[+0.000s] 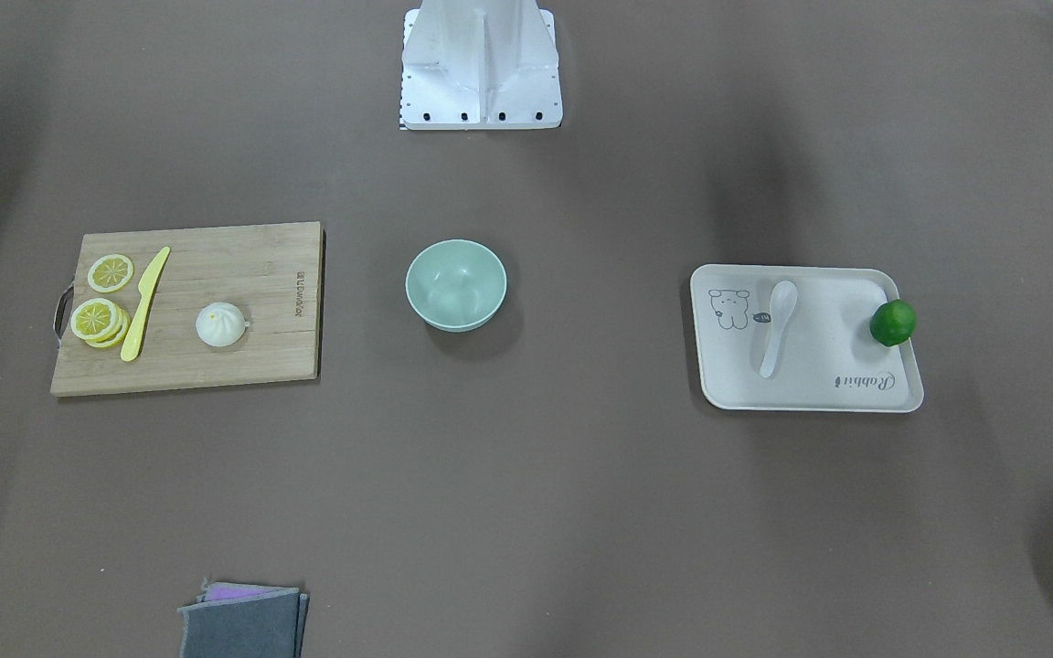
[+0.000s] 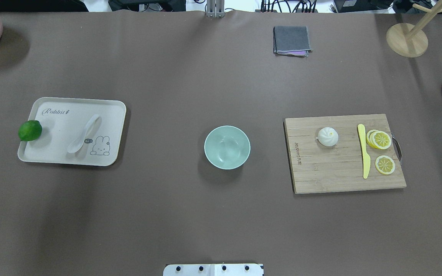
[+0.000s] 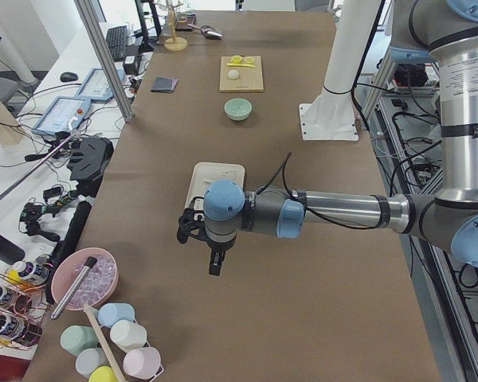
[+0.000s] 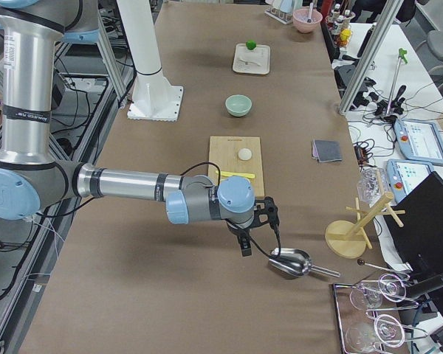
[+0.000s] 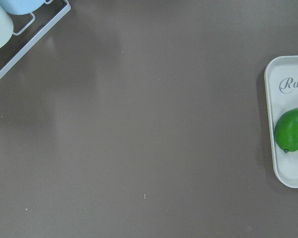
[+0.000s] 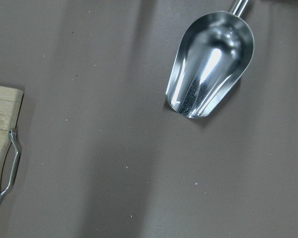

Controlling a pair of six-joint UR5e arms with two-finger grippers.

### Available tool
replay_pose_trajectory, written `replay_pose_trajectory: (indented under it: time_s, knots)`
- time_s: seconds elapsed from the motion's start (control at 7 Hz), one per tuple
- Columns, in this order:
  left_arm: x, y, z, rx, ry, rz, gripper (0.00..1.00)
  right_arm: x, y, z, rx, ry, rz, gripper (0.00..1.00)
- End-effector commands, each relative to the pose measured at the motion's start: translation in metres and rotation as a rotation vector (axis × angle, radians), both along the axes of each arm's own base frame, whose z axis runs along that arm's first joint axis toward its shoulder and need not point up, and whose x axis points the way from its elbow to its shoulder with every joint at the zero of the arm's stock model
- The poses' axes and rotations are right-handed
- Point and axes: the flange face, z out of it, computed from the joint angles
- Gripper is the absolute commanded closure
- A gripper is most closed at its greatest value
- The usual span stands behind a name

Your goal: Put spoon and bun in bowl

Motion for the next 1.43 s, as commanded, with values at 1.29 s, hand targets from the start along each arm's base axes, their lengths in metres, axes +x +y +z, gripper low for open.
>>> replay_pose_trajectory:
  time_s: [1.29]
  knots:
    - [0.134, -0.036, -0.097, 0.17, 0.063, 0.04, 0.06, -0.025, -0.007, -0.033, 0.071, -0.123, -0.031, 0.0]
